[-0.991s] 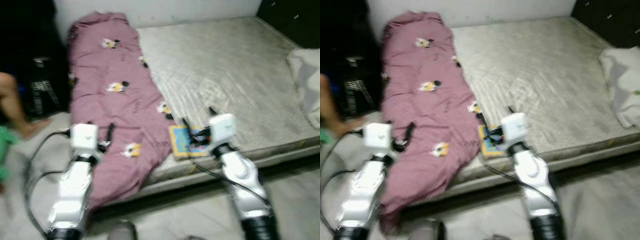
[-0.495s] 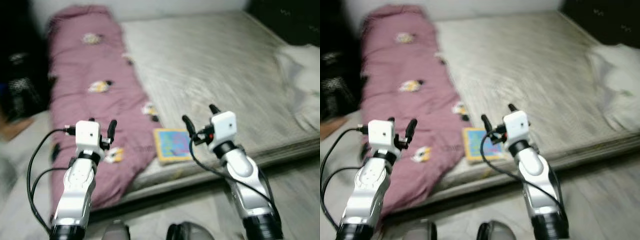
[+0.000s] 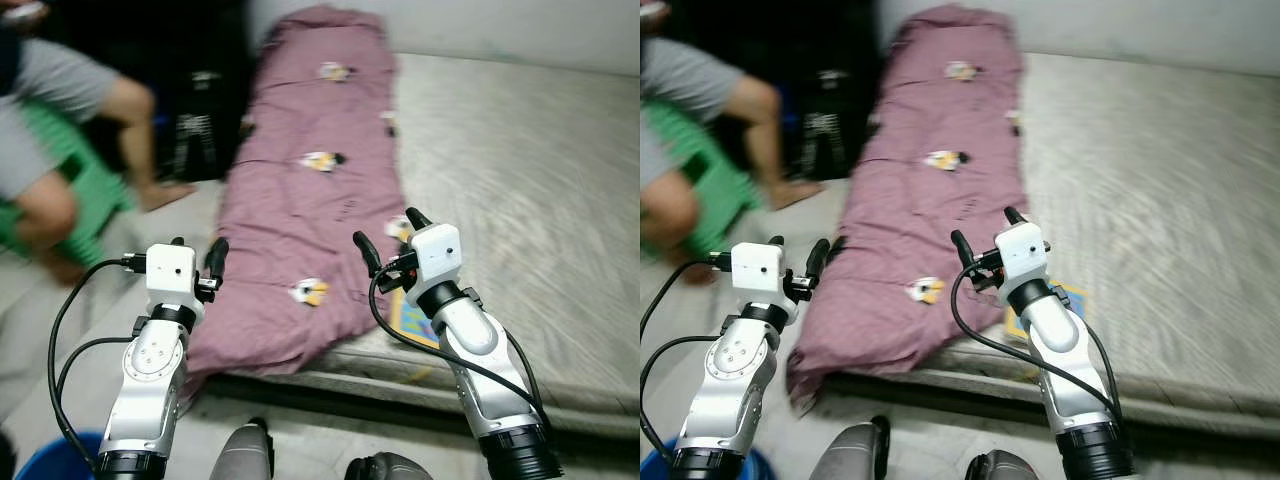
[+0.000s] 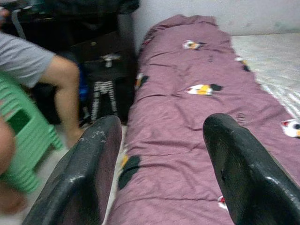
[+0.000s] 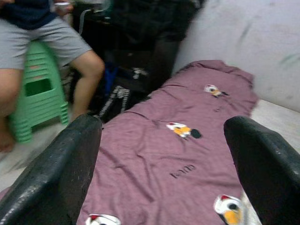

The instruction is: Clean up the room

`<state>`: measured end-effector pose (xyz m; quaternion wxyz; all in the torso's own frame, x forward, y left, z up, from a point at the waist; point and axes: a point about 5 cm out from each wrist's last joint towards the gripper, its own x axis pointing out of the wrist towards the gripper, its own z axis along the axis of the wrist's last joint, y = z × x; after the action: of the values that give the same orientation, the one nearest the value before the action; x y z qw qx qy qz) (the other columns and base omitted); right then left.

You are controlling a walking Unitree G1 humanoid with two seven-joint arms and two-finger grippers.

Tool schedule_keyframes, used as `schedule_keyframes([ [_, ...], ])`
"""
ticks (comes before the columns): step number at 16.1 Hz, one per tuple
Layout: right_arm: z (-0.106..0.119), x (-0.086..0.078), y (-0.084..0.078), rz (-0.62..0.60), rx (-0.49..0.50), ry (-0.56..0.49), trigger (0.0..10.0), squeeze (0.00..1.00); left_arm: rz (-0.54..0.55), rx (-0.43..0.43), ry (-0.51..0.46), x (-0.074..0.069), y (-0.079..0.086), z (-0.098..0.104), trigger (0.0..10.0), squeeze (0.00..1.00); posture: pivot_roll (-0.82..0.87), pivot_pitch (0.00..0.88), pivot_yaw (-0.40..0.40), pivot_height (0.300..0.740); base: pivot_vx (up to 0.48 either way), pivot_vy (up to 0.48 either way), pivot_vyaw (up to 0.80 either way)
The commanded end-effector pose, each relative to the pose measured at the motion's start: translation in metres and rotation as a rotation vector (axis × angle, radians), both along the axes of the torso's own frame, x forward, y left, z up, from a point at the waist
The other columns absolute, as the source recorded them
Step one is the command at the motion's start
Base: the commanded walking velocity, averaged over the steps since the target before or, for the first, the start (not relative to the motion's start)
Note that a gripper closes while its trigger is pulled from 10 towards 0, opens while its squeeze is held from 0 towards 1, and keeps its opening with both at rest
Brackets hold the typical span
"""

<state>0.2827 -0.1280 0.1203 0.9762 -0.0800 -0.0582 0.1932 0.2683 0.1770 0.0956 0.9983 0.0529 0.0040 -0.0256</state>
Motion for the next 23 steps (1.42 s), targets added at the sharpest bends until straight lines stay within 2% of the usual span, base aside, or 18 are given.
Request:
schedule_keyframes([
  [1, 0.001, 0.0, -0.001, -0.009, 0.005, -0.01, 10.0, 0.0, 0.003, 0.01, 0.004, 0.0, 0.002, -0.001, 10.0, 0.0, 0.01, 0.095, -0.037, 0.74, 0.0, 0.0, 0.8],
  [6, -0.006, -0.005, -0.01, -0.08, 0.025, 0.012, 10.0, 0.0, -0.01, -0.003, 0.006, -0.002, 0.0, -0.001, 10.0, 0.0, 0.01, 0.095, -0.034, 0.74, 0.0, 0.0, 0.13],
  [11, -0.007, -0.002, -0.013, -0.097, 0.059, 0.039, 10.0, 0.0, -0.028, -0.015, 0.002, -0.001, -0.003, -0.001, 10.0, 0.0, 0.0, 0.092, -0.035, 0.74, 0.0, 0.0, -0.11],
  [15, -0.009, -0.006, -0.02, -0.103, 0.039, 0.04, 10.0, 0.0, -0.02, -0.024, 0.004, -0.002, -0.002, -0.002, 10.0, 0.0, 0.0, 0.092, -0.037, 0.74, 0.0, -0.34, -0.28],
  [23, -0.007, -0.003, -0.017, -0.09, 0.033, 0.033, 10.0, 0.0, -0.025, -0.029, 0.005, 0.0, -0.003, -0.002, 10.0, 0.0, -0.01, 0.093, -0.039, 0.74, 0.0, -0.399, 0.0],
])
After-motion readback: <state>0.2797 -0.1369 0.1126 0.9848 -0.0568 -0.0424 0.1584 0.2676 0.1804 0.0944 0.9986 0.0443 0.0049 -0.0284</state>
